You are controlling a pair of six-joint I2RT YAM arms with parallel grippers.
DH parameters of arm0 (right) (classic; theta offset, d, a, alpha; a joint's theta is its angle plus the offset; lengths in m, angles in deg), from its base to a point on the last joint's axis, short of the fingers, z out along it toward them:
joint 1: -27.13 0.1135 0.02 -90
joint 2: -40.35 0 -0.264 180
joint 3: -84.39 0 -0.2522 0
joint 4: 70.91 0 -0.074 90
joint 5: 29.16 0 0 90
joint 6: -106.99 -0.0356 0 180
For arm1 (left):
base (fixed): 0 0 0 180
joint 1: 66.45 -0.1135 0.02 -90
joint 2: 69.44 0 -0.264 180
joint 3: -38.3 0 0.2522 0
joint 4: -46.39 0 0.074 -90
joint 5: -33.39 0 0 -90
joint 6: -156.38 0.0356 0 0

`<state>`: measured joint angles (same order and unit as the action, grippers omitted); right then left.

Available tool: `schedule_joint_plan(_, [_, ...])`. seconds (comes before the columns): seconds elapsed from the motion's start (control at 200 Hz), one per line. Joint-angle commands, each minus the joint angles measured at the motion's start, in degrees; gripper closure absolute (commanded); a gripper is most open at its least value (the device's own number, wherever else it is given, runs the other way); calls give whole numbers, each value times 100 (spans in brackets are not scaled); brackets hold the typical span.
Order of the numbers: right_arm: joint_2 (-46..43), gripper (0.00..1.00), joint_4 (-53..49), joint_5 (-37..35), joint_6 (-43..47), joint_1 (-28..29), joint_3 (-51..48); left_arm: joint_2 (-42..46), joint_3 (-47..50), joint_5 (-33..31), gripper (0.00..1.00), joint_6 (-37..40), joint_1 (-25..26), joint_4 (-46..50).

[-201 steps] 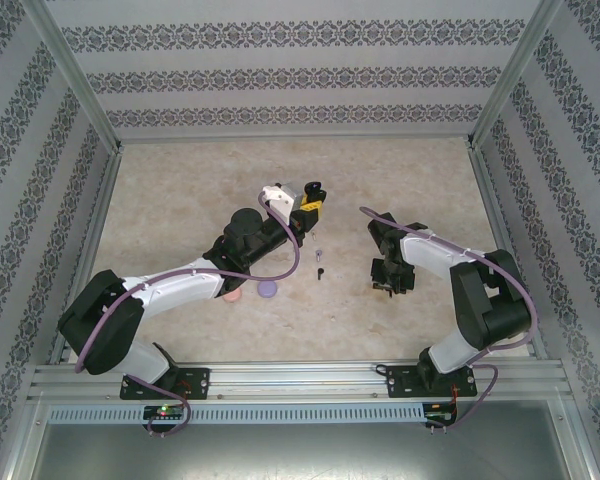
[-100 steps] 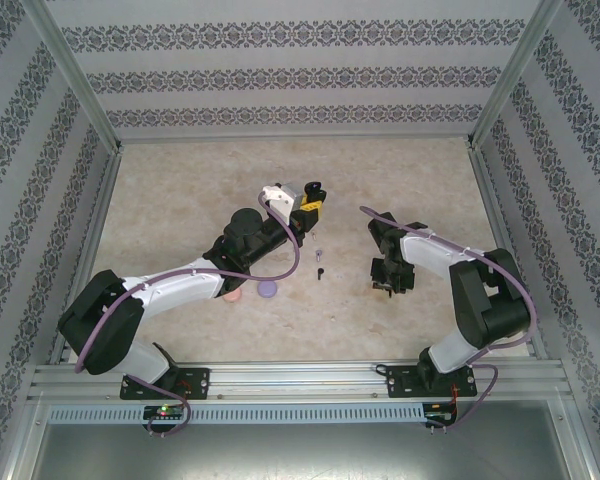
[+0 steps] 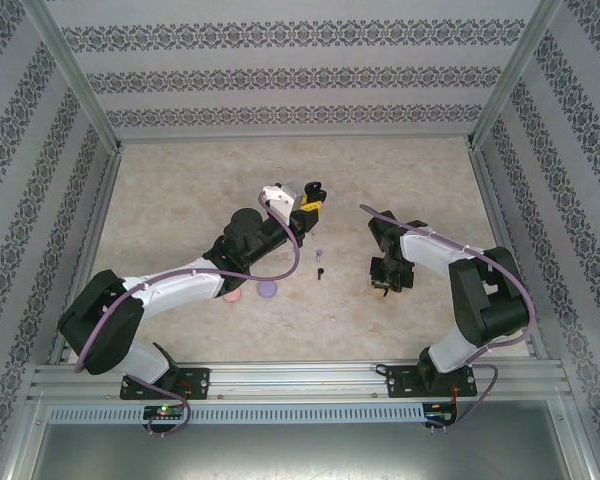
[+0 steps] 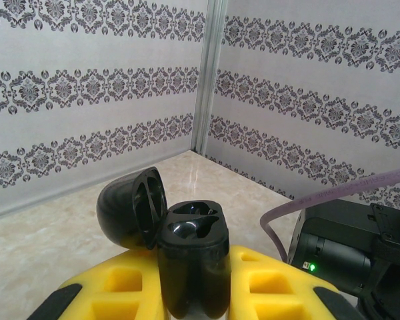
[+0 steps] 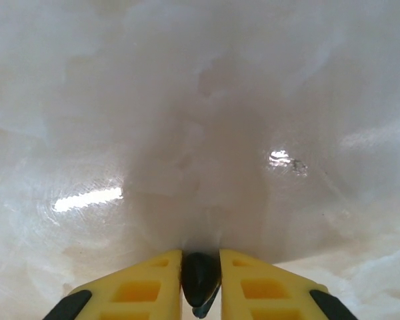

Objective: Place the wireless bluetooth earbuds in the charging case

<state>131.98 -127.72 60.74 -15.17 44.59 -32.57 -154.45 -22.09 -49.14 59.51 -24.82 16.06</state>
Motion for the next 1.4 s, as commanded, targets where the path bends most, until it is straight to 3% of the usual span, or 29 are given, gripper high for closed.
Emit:
schedule_joint_plan(0.0, [3,84,229,-383,144,-127,-106,55,-128,131,100,54,91,-11])
schedule_joint_plan(0.14, [-123,84,332,-408,219,-146,-199,136,-105,211,100,72,91,59])
schedule_joint_plan(0.215, [-102,70,306,-377,194,-161,-187,184,-108,195,100,81,96,167])
schedule_joint_plan(0.385, [-106,59,297,-318,-88,-159,-195,242,-61,142,100,81,107,183])
schedule_joint_plan(0.894, [-453,58,551,18,-1266,-225,-261,183,9,145,100,144,135,-25])
schedule_joint_plan(1.259, [-194,60,537,47,-1192,-215,-172,169,39,167,100,143,135,-89])
schedule_joint_plan(1.394, [-72,56,617,164,-1314,-202,-85,182,47,159,100,134,135,-103])
